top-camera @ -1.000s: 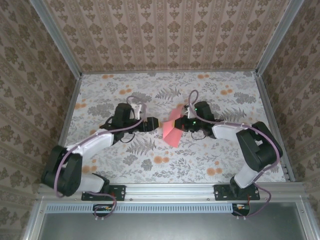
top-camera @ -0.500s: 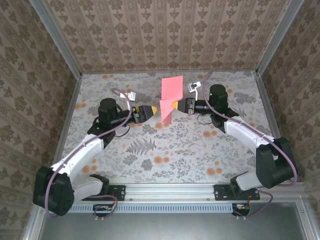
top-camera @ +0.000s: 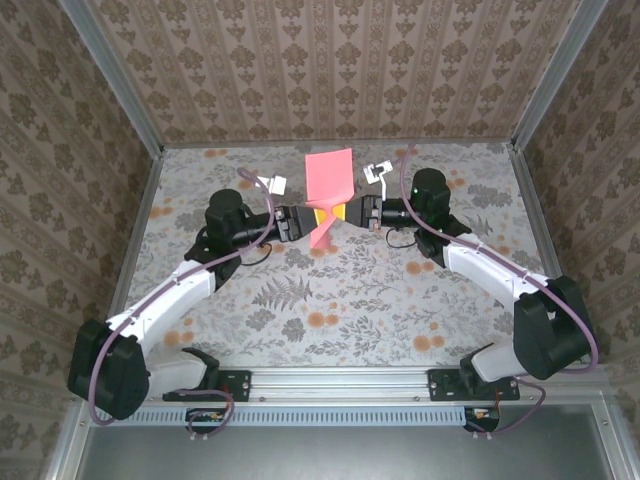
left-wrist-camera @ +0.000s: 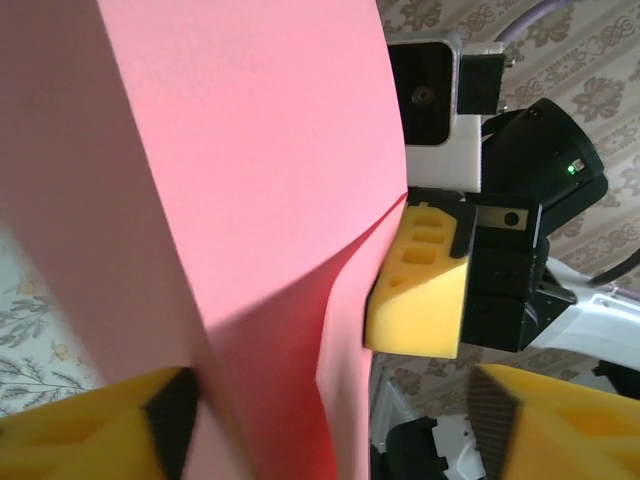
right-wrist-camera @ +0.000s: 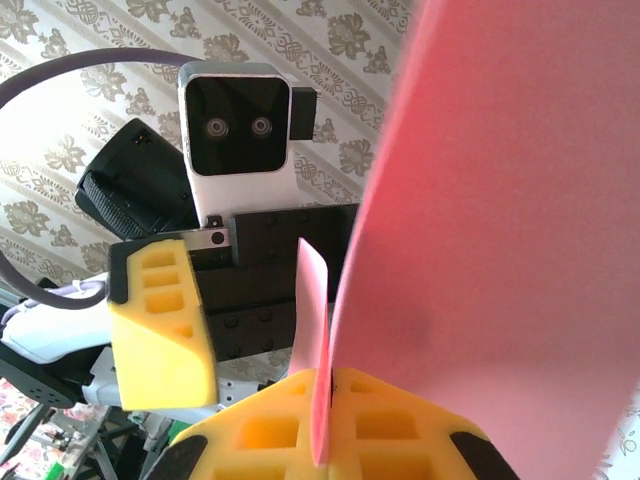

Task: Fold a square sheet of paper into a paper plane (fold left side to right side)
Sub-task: Turn over the paper at the center of the table.

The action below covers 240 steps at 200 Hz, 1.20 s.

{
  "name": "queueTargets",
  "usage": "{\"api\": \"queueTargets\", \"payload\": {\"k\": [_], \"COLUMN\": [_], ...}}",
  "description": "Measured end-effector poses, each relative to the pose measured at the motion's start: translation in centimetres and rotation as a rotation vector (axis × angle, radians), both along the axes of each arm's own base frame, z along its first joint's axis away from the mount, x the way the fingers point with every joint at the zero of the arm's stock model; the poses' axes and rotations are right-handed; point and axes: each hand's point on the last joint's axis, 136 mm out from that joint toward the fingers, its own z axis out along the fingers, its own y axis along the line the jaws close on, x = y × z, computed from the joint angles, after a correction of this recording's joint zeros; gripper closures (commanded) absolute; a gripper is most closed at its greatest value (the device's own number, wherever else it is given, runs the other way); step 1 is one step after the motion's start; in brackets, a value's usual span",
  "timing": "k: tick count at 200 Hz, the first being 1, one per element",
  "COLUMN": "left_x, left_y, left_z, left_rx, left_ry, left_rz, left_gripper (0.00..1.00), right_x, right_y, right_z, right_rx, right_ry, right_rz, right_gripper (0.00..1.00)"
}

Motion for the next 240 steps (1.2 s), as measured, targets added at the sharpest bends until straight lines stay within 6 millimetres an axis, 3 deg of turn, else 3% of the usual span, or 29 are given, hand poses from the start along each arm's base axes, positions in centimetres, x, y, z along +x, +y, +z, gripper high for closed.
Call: {"api": "queueTargets", "payload": {"k": [23,50,101,128,155,201,240], "left_x": [0.0,-0.2,-0.3,-1.1,-1.5,0.0,1.1], "left_y": [0.0,0.2,0.0,-1.1,-1.9,-0.5,2.0], "left_z": [0.2,0.4,-0.6,-0.8,-1.6,-8.9,-12.9], "left_rx": [-0.005,-0.001,0.11,0.286,0.502,1.087,1.529], "left_ry": [0.003,-0.009,-0.018,-0.082,-0.155,-0.171,-0.188], "left_rz": [0.001,0.008,0.051,0.088,0.138,0.28,0.396], "left_gripper": [0.65,0.85,0.97,0.98,0.98,1.0,1.0], "right_x": [0.1,0.3,1.2,1.9,2.3,1.4,-0.6], "right_y": [0.0,-0.1,-1.6,-5.0,-9.6,-19.1,-24.3], "right_z": [0.0,-0.4,-2.8,-4.2,-6.3,-11.6,-13.3], "right_rx": [0.002,0.002,-0.039,-0.157,-0.372,-0.793,-0.971], "right_ry": [0.012,0.028,0.083,0.093,0.098,0.181,0.208], "right_rz": [-0.008,-0.026,-0.101,-0.27,-0.505,-0.845,-1.019], "right_gripper": [0.9,0.82,0.61,0.46,0.32,0.01,0.0]}}
